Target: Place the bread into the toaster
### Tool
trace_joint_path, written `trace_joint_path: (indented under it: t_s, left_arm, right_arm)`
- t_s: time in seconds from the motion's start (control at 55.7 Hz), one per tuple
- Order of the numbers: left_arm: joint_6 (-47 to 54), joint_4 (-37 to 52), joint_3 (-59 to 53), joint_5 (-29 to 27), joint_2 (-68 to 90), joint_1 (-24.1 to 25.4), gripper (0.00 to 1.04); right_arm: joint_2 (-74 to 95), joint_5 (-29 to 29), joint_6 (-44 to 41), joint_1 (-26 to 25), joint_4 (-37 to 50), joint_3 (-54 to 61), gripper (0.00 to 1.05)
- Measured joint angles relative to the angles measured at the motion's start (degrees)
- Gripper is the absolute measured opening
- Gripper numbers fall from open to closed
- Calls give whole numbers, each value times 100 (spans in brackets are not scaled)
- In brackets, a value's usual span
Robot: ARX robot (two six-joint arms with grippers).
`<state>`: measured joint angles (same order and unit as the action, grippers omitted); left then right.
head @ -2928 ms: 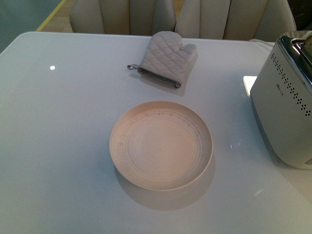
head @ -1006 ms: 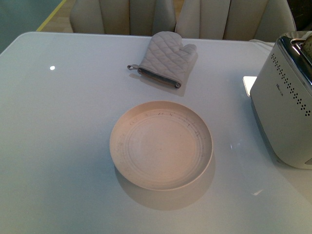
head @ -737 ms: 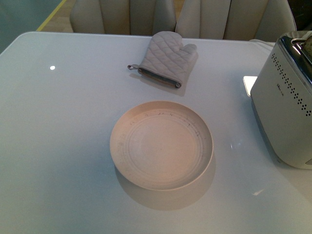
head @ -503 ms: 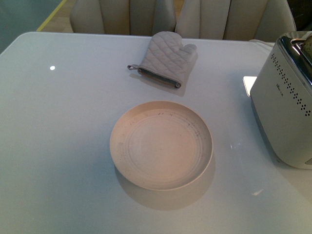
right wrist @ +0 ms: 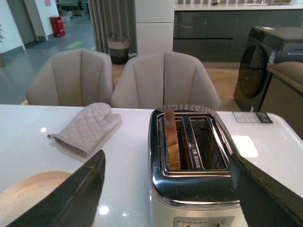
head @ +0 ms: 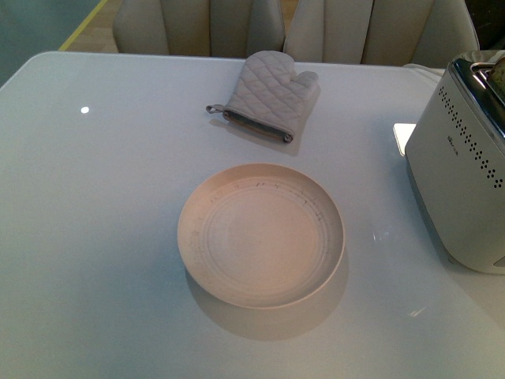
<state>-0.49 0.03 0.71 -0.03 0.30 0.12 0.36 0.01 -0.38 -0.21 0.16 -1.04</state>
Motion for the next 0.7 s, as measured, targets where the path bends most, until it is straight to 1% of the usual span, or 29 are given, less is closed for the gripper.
trace_joint_path:
  t_s: [0.09,0.162,0.701]
  left_arm:
    - [0,0,0,0,0,0,97]
    - [0,0,0,0,0,0,97]
    - [0,0,0,0,0,0,97]
  right_arm:
    - [0,0,4,0,0,0,97]
    - [0,0,2,0,0,0,96]
    - [0,0,2,0,0,0,96]
